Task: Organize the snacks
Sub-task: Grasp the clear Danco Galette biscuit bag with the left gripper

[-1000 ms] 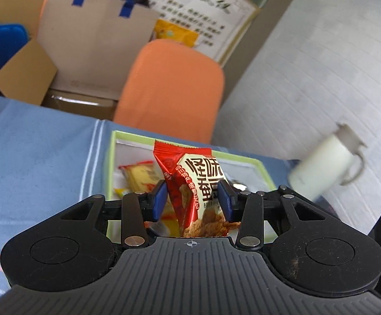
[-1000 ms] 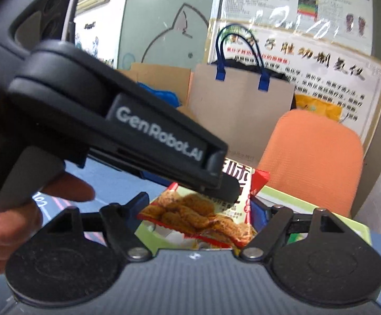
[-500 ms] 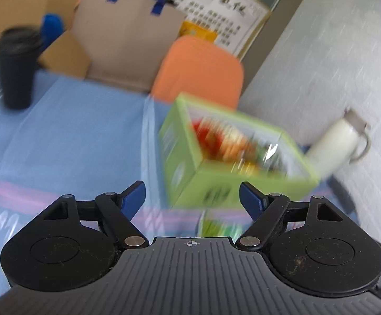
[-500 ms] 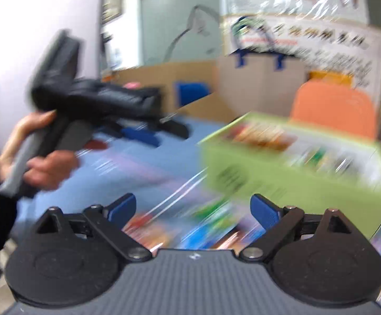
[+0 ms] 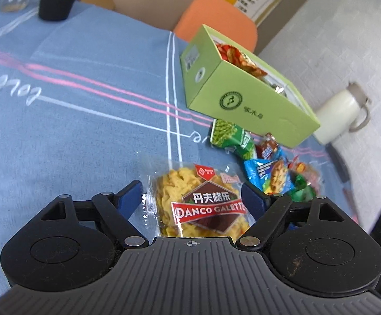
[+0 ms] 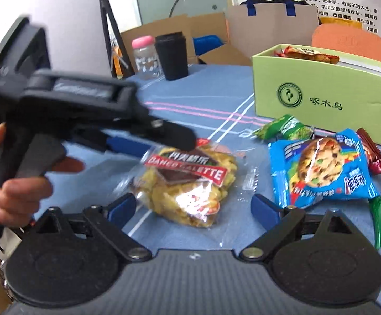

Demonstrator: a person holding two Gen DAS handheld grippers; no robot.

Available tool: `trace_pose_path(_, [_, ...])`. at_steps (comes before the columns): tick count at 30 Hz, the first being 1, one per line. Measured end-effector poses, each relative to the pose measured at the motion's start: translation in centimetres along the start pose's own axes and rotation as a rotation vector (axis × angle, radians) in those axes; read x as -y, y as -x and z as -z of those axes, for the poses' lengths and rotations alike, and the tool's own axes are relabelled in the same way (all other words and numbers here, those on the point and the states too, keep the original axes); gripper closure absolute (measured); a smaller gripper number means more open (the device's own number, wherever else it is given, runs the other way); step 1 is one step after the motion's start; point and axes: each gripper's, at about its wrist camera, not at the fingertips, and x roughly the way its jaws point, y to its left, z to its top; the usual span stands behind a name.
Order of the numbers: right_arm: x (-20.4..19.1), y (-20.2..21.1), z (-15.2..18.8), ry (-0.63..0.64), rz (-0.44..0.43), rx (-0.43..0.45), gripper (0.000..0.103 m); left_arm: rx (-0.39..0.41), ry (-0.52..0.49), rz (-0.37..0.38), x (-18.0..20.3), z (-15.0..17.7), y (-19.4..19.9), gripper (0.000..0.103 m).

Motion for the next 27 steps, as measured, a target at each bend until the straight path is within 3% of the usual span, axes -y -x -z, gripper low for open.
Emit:
trace_pose_path(6, [-2.3, 1.8, 1.5, 0.016, -0.14, -0.035, 0.01, -0.047, -0.166, 0.009, 1.5, -1.6, -2.5, 0.027])
trace_pose_path(8, [-2.8, 2.0, 1.7, 0.015, -0.171, -0.05, 0.01, -0.063, -0.189, 0.067, 2.0, -2.4, -3.6, 0.03])
trace_pose_path(11, [-3.0, 3.4, 1.5, 0.057, -0.096, -0.026, 0.01, -0.029, -0.152, 0.036, 2.3, -3.5, -3.6, 0.037])
trace_pose_path(15, [-1.5, 4.8, 0.6, 0.048, -0.013, 0.043, 0.01, 0.122, -0.049, -0.051, 0.7, -3.0, 1.4, 0.026])
trace_pose_path(17, [-0.6, 4.1, -0.1, 0.035, 0.009, 0.06, 0.01, 0.15, 0.004, -0.074, -0.1, -1.8, 3.7, 0.025])
trace_pose_path(20, [-0.1, 1.8, -0.8, 0.026, -0.003, 0.044, 0.01, 0.117, 0.073, -0.09, -0.7, 0.7, 4.8, 0.024])
trace_pose_path(24, [-0.3, -0.4, -0.6, 0.044, -0.005, 0.01, 0.01, 0.035, 0.162, -0.026, -1.5, 2.9, 3.8, 0.026])
trace_pose_path(27, [-0.4, -1.4, -0.5, 0.046, -0.032, -0.005, 0.01, 0.038, 0.16, 0.0, -1.1, 3.6, 3.4, 0.026])
